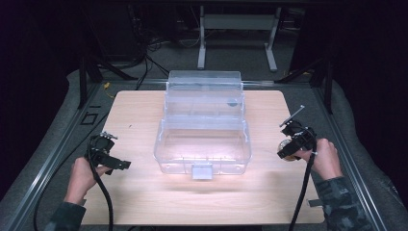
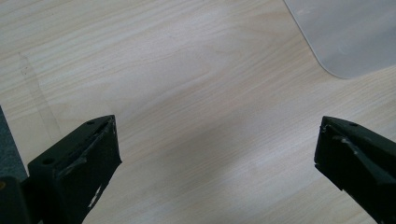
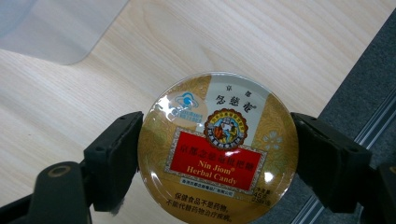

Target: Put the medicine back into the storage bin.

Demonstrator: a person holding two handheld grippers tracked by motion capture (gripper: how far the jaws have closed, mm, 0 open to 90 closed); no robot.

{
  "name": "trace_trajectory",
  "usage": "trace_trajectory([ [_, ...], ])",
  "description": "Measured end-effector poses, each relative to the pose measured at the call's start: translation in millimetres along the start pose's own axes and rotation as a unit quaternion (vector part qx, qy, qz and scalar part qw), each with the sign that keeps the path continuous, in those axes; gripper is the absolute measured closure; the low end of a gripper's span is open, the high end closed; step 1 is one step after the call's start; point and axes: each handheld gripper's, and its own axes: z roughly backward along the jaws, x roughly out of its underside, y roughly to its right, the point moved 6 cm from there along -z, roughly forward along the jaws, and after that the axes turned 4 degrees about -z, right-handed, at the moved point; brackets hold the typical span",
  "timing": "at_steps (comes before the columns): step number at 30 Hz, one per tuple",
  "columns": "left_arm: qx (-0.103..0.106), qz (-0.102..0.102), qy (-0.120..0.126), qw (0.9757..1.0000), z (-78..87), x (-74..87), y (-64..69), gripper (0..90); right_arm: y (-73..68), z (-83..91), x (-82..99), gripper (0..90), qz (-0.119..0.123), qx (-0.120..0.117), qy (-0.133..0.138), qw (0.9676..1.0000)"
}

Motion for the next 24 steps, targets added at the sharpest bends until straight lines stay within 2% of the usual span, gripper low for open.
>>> trace_trajectory([
  [4,0.004,0.002,0.003,1.0,0.4,0.0,0.0,0.2,-3.1,9.5,-4.3,20.2,0.008,0.006,-0.009,0.9999],
  [5,0.004,0.003,0.003,1.0,0.1,0.0,0.1,0.2,-4.6,9.7,-6.2,20.2,0.008,-0.005,0.004,0.9999],
  [6,0.003,0.002,0.002,1.0,-0.1,0.0,0.0,0.1,-5.0,11.7,-7.1,20.2,0.01,-0.002,0.003,0.9999],
  [7,0.003,0.002,0.0,1.0,-0.4,-0.1,0.1,0.1,-4.9,15.6,-7.3,20.3,0.015,0.009,-0.01,0.9998],
  [10,0.004,0.001,0.001,1.0,-0.5,-0.8,0.6,0.2,-8.1,19.9,-11.8,20.2,0.018,-0.001,0.004,0.9998],
  [11,0.004,0.001,0.003,1.0,-0.5,-1.2,0.9,0.1,-7.5,23.2,-13.1,20.2,0.021,0.018,0.0,0.9996],
  [12,0.006,0.001,0.004,1.0,-0.7,-1.4,1.6,0.2,-8.3,25.1,-15.1,20.2,0.023,0.019,0.004,0.9995],
  [14,0.006,-0.002,0.003,1.0,-1.9,-1.6,2.4,0.2,-10.9,30.2,-18.1,20.2,0.028,0.017,-0.004,0.9995],
  [15,0.007,-0.002,0.001,1.0,-2.4,-1.5,2.9,0.2,-12.6,30.0,-20.8,20.3,0.029,0.01,0.009,0.9995],
  [19,0.007,-0.004,-0.002,1.0,-3.8,-1.7,2.4,0.1,-18.3,34.9,-29.3,20.2,0.041,0.003,0.008,0.9991],
  [20,0.008,-0.002,-0.002,1.0,-4.0,-1.6,2.6,0.1,-19.4,36.7,-31.4,20.2,0.043,0.016,0.005,0.9989],
  [24,0.01,-0.005,-0.003,0.9999,-4.3,-0.5,3.2,0.2,-25.7,41.3,-41.1,20.2,0.056,0.019,0.007,0.9983],
])
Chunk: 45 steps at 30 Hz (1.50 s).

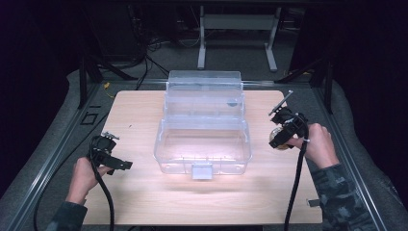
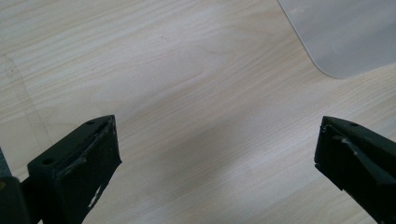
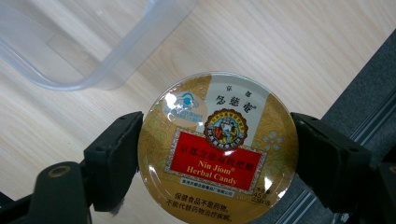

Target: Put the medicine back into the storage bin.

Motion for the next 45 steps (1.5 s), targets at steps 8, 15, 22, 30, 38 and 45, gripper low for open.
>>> trace_trajectory([
  [8,0.0,0.001,0.0,1.0,1.0,0.2,-0.5,0.2,-12.5,7.0,-18.9,20.2,0.023,-0.006,0.0,0.9997],
  [15,-0.001,0.001,0.0,1.0,1.7,0.8,-0.4,0.2,-28.4,6.3,-35.1,20.2,0.041,-0.014,0.007,0.999],
  [22,0.001,0.001,-0.001,1.0,1.1,2.6,-0.5,0.2,-43.1,5.3,-49.0,20.2,0.056,-0.018,0.005,0.9983],
  [30,0.0,0.004,0.003,1.0,2.1,3.3,-0.8,0.1,-61.7,-0.4,-62.0,20.3,0.072,-0.019,0.007,0.9972],
  [38,0.002,0.001,0.003,1.0,1.0,3.1,-0.3,0.1,-81.1,-14.0,-71.2,20.2,0.084,-0.037,0.003,0.9958],
  [45,0.001,0.0,-0.002,1.0,0.1,7.0,-1.8,0.1,-95.0,-30.1,-72.8,20.2,0.091,-0.057,-0.007,0.9942],
])
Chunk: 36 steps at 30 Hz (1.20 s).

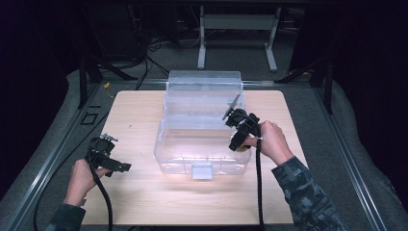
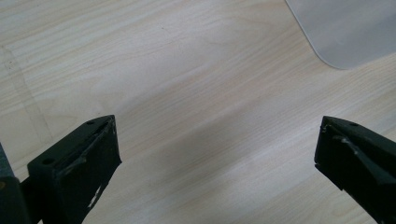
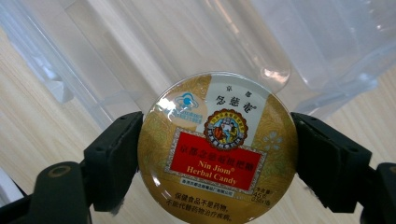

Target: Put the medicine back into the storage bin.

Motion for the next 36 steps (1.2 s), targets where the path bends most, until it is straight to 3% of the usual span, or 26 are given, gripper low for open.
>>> trace_trajectory([
  [18,0.005,0.003,-0.009,0.9999,-7.4,4.8,0.4,0.1,-7.0,-35.1,5.0,20.2,-0.014,-0.012,-0.026,0.9995],
  [23,0.005,0.005,-0.01,0.9999,-7.9,5.8,0.3,0.2,-6.2,-40.7,7.2,20.2,-0.015,-0.007,-0.032,0.9993],
  [36,0.008,0.006,-0.013,0.9999,-11.1,6.1,0.5,0.1,-2.7,-55.6,10.2,20.2,-0.026,-0.019,-0.047,0.9984],
])
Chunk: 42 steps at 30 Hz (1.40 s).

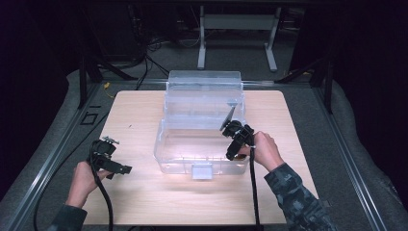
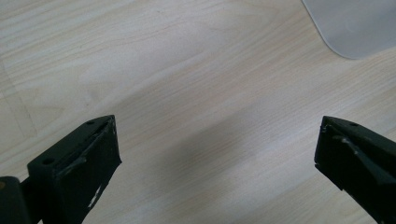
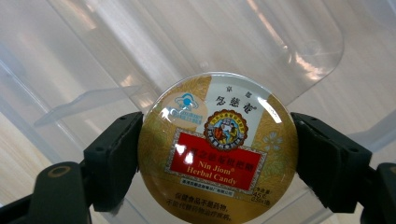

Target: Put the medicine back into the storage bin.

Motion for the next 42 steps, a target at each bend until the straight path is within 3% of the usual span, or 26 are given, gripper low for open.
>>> trace_trajectory([
  [23,0.001,0.002,0.0,1.0,0.2,0.7,-0.2,0.1,1.2,-6.9,1.3,19.9,-0.009,-0.014,-0.019,0.9997],
  [25,0.001,0.001,-0.001,1.0,0.0,0.4,0.0,0.1,1.1,-5.7,2.0,19.7,-0.008,-0.014,-0.03,0.9994],
  [30,0.003,-0.001,0.001,1.0,0.8,-0.1,0.5,0.1,0.3,-5.2,2.5,15.3,-0.009,-0.011,-0.033,0.9994],
  [33,0.004,0.002,0.005,1.0,1.6,-0.9,1.2,0.1,-0.2,-2.6,2.0,14.6,-0.006,-0.001,-0.02,0.9998],
  [42,0.001,-0.004,0.013,0.9999,8.7,-9.8,2.2,0.1,-0.6,17.3,1.3,14.5,-0.01,-0.007,0.03,0.9995],
])
